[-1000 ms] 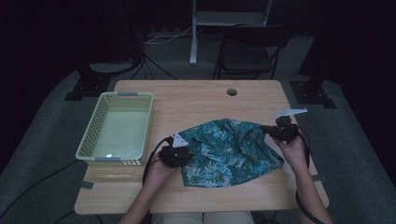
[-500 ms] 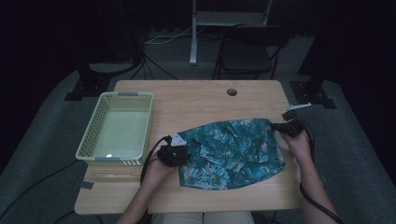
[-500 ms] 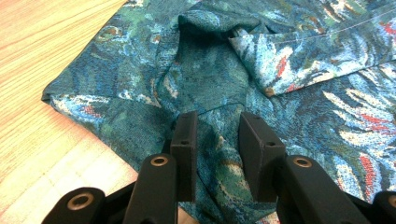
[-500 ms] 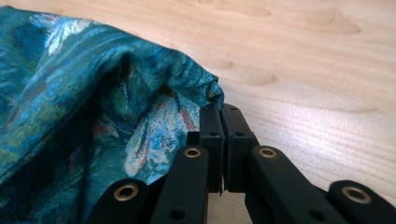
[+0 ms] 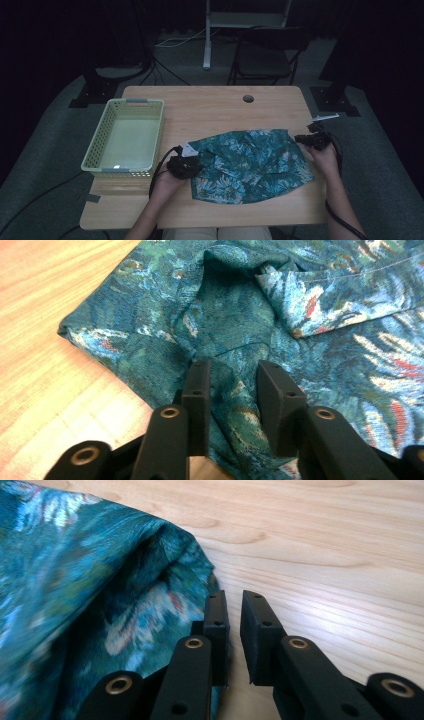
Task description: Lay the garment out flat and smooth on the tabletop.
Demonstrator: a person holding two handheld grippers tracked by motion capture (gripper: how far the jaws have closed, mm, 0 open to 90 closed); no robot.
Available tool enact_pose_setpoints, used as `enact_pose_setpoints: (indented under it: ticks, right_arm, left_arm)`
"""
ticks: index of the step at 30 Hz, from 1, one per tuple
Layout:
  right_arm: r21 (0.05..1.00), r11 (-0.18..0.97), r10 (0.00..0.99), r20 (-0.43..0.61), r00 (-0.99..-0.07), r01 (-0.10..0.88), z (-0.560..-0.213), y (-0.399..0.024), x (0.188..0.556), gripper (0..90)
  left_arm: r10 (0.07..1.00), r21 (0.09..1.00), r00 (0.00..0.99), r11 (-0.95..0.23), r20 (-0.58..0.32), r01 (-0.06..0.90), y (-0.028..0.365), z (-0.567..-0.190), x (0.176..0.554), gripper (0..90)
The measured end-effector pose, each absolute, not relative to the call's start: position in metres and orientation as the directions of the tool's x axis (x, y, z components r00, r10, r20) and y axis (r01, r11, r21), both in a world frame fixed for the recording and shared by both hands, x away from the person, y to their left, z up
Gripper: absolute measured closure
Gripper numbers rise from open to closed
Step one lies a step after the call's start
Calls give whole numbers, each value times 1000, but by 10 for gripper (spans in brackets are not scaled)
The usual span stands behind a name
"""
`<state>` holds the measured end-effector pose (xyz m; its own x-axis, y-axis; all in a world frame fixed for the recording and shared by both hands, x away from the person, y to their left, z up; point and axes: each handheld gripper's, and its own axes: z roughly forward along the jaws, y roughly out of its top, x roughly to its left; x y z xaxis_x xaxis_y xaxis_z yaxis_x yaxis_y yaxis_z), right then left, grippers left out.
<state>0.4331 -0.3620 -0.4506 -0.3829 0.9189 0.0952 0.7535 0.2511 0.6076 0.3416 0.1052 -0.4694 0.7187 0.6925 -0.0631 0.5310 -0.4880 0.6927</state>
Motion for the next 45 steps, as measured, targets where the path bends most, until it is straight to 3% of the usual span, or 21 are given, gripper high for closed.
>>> enact_pose_setpoints:
  ticks: [1,6,9,14,20,23,26,29,31,34,36,39,41,43,45]
  right_arm:
    - [656,249,908,98,-408,712,-436,-368,420,730]
    - [788,281,794,129,-594,548,-401,-357,389,564]
    - [817,346,663,135,-736,461,-395,-333,367,530]
    - [765,503,503,119,-856,401,-420,-292,338,527]
    - [704,613,438,73,-896,357,-444,-278,328,489]
    - [665,671,450,-12,-893,328,-448,-271,329,489]
    - [615,725,451,-82,-889,311,-451,-265,333,534]
    - [586,752,439,-101,-893,303,-453,-262,335,630]
    - [572,758,441,-96,-892,313,-455,-261,336,702]
    - [536,784,434,-112,-894,313,-458,-259,335,880]
    - [537,781,416,-66,-907,319,-456,-259,332,887]
    - [608,735,355,33,-934,301,-442,-266,327,889]
    - [730,609,305,147,-941,311,-426,-279,328,888]
    - [820,455,294,229,-928,347,-409,-295,335,888]
    - [830,316,395,325,-859,459,-400,-312,349,888]
  left_arm:
    - [699,720,712,-459,-69,520,105,-460,339,587]
    - [716,760,698,-455,2,464,98,-444,347,502]
    - [705,776,709,-445,-3,446,93,-444,357,473]
    - [688,725,725,-507,15,466,78,-453,370,448]
    - [686,670,726,-564,54,484,74,-462,376,449]
    - [682,668,728,-573,69,474,71,-462,377,449]
    - [679,657,730,-586,79,474,68,-464,380,468]
    - [675,661,732,-589,88,464,69,-465,380,550]
    - [672,669,735,-587,89,456,71,-465,378,645]
    - [652,688,753,-585,85,430,73,-463,372,815]
    - [630,692,772,-594,84,410,76,-459,366,892]
    - [561,715,825,-607,75,347,78,-450,354,898]
    - [526,763,850,-562,32,319,82,-439,345,900]
    - [547,788,837,-511,-10,343,86,-431,344,900]
    - [592,780,803,-468,-72,415,89,-430,353,900]
